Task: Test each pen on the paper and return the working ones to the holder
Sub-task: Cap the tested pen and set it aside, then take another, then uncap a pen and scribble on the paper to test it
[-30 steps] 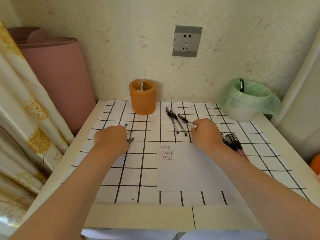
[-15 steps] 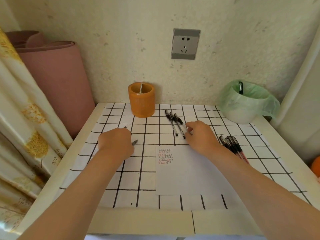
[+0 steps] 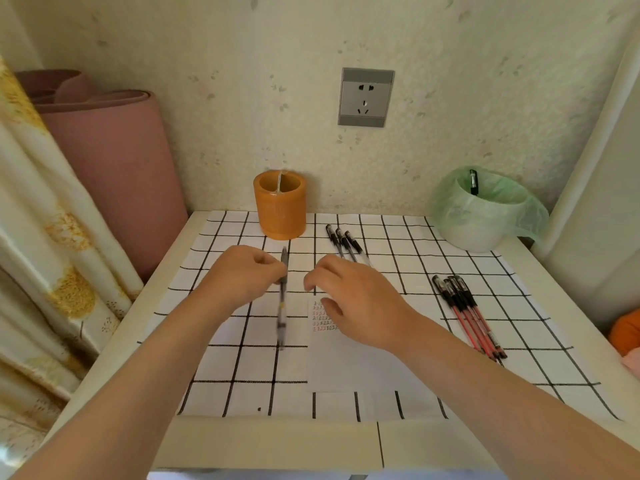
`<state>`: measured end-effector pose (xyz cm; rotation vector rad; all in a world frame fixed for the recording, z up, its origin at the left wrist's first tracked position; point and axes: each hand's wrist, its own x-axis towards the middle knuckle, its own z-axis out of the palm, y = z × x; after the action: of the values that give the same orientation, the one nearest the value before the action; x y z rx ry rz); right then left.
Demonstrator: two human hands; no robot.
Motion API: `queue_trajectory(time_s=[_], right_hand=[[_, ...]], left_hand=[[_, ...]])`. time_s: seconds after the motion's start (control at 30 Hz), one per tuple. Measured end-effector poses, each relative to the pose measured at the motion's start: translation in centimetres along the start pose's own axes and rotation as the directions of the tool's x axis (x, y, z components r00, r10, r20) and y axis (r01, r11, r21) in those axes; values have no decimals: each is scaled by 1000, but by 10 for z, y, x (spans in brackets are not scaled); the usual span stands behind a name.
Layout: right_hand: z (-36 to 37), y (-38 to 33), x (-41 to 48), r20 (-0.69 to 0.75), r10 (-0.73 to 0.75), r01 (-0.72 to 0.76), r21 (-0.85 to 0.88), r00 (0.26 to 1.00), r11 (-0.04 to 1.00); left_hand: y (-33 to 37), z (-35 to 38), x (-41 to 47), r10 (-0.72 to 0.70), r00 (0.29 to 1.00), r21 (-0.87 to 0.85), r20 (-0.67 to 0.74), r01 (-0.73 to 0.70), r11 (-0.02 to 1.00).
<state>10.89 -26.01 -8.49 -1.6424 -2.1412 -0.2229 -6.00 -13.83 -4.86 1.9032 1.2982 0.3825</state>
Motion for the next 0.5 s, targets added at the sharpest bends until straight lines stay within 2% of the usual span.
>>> queue_trajectory(time_s=[0.07, 0.2, 0.27, 0.33, 0.4, 0.43, 0.5], right_hand=[[-1, -7, 1, -6, -90, 90, -53, 996, 995], [1, -10, 3, -84, -220, 214, -80, 972, 974], [0, -9, 2, -122, -256, 246, -96, 959, 965], [-3, -8, 2, -159, -232, 219, -96, 960, 971], [-8, -5, 2, -205, -168, 156, -72, 964, 985], [-11, -4, 2, -221, -124, 121, -28, 967, 992], [-16, -3, 1, -219, 22, 18, 174, 975, 985]], left_hand=[[6, -2, -7, -61, 993, -249, 102, 85, 965], [4, -1, -10, -94, 956, -414, 277, 207, 887], [3, 4, -9, -48, 945, -446, 325, 198, 873], [2, 10, -8, 20, 952, -384, 305, 104, 917], [1, 17, -6, 74, 971, -277, 227, -8, 961], [0, 21, -5, 104, 977, -218, 187, -62, 974], [-7, 27, -1, 199, 970, -8, 139, -200, 980]])
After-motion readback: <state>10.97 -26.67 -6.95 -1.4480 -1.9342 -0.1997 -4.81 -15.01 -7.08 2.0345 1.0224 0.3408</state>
